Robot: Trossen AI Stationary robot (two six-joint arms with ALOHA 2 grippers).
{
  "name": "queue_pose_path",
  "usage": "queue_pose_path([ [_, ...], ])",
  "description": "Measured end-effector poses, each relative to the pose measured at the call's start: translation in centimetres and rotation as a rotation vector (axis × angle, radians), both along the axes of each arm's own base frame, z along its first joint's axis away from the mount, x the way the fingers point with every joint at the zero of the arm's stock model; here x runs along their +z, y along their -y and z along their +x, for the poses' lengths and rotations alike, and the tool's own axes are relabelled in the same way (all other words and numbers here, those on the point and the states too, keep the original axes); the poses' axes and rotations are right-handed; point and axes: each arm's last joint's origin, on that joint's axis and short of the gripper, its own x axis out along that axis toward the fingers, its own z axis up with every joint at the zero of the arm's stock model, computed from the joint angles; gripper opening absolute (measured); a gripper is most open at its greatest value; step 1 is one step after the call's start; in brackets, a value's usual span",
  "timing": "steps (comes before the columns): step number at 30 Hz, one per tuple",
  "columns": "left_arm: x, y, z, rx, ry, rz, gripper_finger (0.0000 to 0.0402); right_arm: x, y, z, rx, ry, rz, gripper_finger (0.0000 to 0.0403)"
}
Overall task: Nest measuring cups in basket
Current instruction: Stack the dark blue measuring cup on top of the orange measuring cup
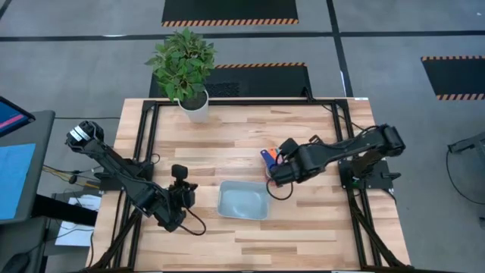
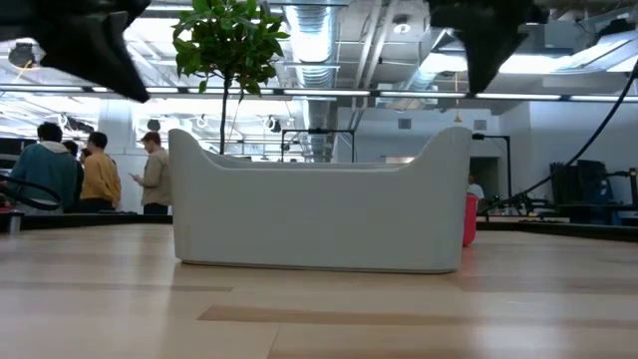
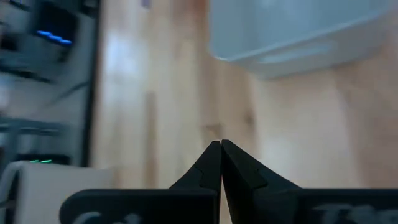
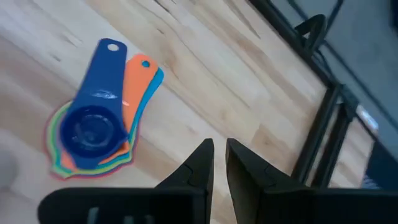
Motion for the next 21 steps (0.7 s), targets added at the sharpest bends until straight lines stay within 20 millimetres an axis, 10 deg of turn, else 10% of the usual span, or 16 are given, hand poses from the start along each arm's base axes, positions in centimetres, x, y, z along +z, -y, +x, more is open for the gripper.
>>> queue_pose_path([
  [11,0.7,-3.2,1.8,0.234,0.201,0.188,0.0,-2.1,1.3,-6.0,-0.241,0.085,0.028,0.0065],
  [21,1.4,-10.8,6.5,0.532,0.303,0.208,0.0,-3.5,1.5,-6.2,-0.227,0.084,-0.018,0.0065],
])
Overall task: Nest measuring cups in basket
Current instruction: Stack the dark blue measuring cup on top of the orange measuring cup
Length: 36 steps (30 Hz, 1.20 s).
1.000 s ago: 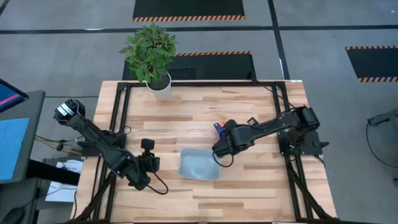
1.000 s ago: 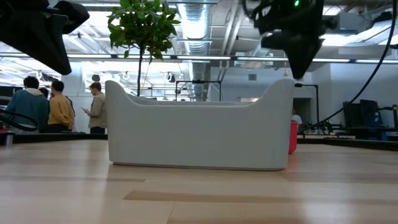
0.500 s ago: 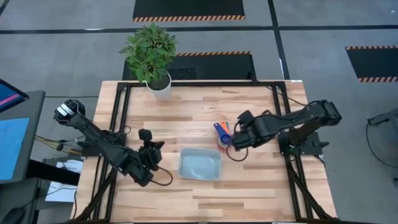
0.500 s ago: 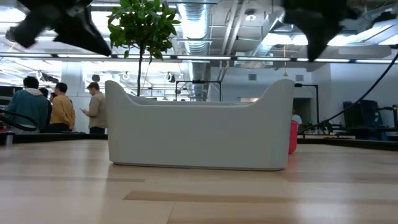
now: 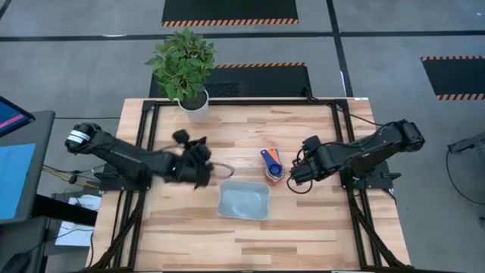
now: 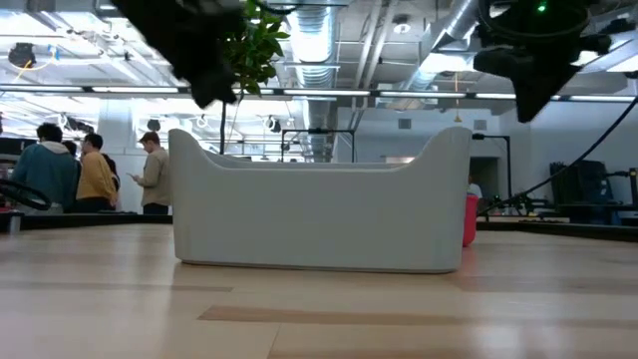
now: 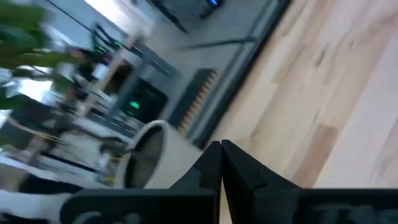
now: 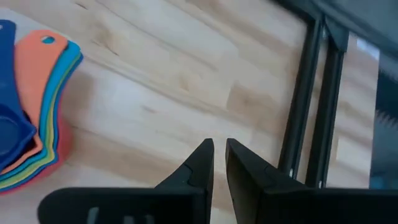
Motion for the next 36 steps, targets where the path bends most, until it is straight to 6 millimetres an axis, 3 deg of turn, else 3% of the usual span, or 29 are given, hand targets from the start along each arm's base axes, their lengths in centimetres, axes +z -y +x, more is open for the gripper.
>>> queue_pose_path([
  [4,-0.3,-3.1,3.4,-0.177,-0.033,-0.116,0.0,0.2,0.7,0.5,0.065,0.008,-0.098,0.0066],
  [8,-0.2,-5.8,6.4,-0.418,0.062,-0.144,0.0,0.1,1.9,0.8,0.058,-0.002,-0.114,0.0066],
  [14,0.1,-10.1,8.1,-0.335,0.079,-0.187,0.0,-1.7,5.5,0.8,-0.025,-0.067,-0.097,0.0066],
  [18,-0.9,-11.7,10.3,-0.4,0.038,-0.294,0.0,-3.6,8.2,1.2,-0.017,-0.065,-0.001,0.0066],
  [23,-2.5,-11.2,13.3,-0.496,-0.056,-0.398,0.0,-4.5,9.7,2.3,0.107,-0.011,0.105,0.0066],
  [30,-4.0,-8.6,14.1,-0.602,-0.197,-0.591,0.0,-4.6,9.7,3.0,0.24,0.013,0.195,0.0066],
  [36,-4.6,-7.0,14.7,-0.672,-0.144,-0.618,0.0,-7.0,9.3,3.1,0.38,0.08,0.313,0.0066],
])
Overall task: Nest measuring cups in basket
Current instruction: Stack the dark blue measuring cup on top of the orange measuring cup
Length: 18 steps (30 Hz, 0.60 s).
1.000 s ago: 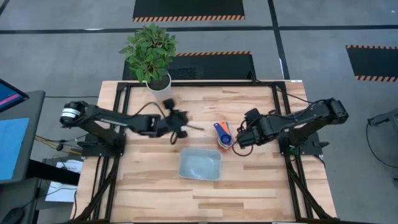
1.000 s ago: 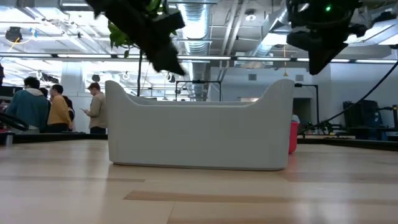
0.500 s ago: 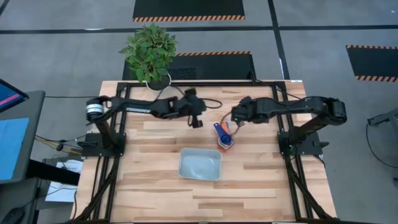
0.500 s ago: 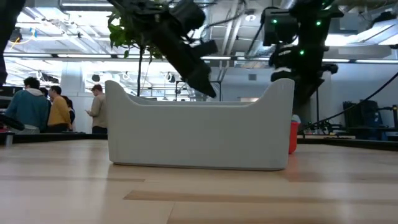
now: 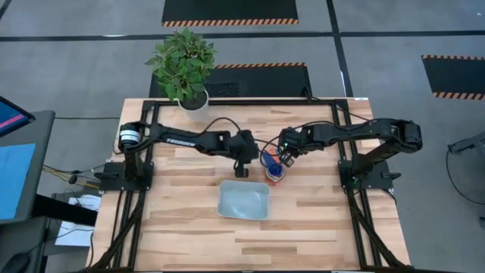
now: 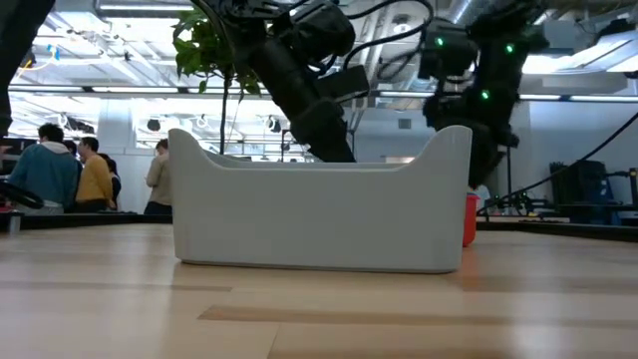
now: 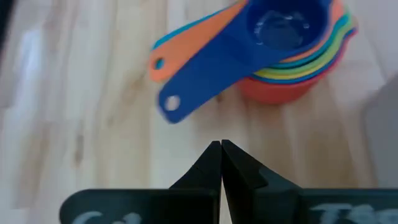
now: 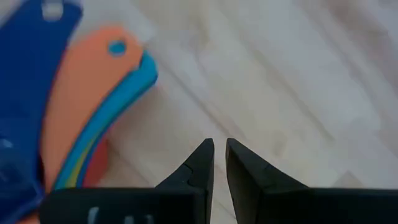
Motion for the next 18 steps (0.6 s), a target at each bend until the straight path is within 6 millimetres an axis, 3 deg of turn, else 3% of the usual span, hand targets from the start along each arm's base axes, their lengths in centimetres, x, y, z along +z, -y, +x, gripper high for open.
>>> queue_pose_path([
  [7,-1.2,1.5,1.0,-0.061,0.026,0.036,0.0,-2.5,0.2,-1.4,-0.081,-0.024,-0.009,0.0066],
  [18,-2.8,0.6,1.9,-0.058,0.045,0.06,0.0,-2.6,0.8,-0.9,-0.069,0.061,0.025,0.0066],
])
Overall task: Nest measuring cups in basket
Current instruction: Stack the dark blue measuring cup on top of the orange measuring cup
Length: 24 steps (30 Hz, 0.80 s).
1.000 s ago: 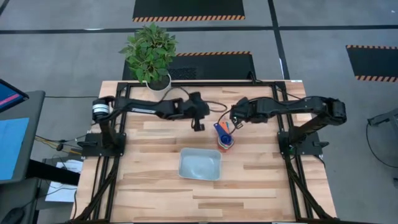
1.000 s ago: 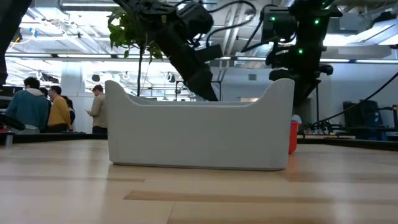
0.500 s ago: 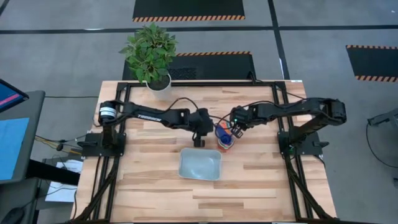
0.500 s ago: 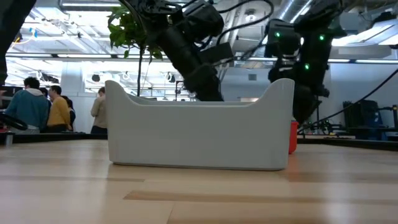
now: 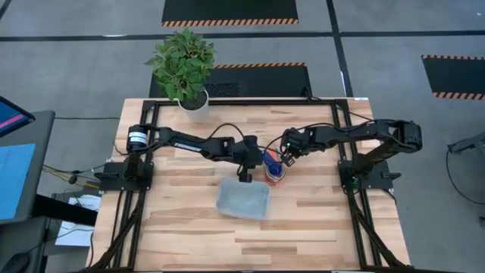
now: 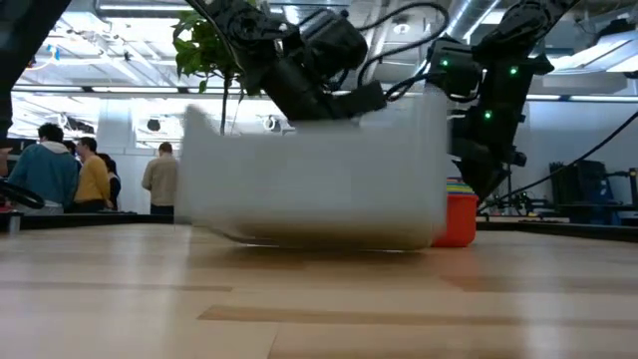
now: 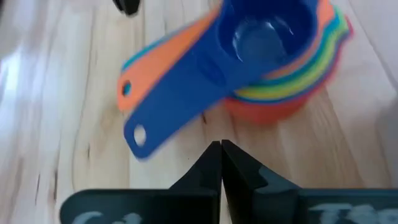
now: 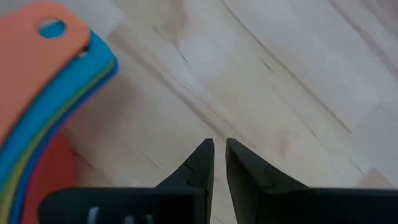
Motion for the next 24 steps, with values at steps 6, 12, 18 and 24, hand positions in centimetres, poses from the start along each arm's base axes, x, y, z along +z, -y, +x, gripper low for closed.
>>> queue_pose_path([
  [6,0.6,-0.4,0.5,0.022,0.022,0.041,0.0,0.2,-0.2,0.5,0.034,0.043,-0.015,0.0066],
  [12,2.7,0.3,1.1,0.013,-0.017,0.089,0.0,0.2,-0.1,0.4,0.047,0.028,-0.019,0.0066],
  [18,2.9,0.2,0.9,-0.034,-0.087,0.062,0.0,0.2,-0.1,0.4,0.05,0.023,-0.018,0.0066],
  [24,2.9,-0.2,0.8,-0.04,-0.085,0.035,0.0,0.2,-0.1,0.4,0.049,0.03,-0.019,0.0066],
])
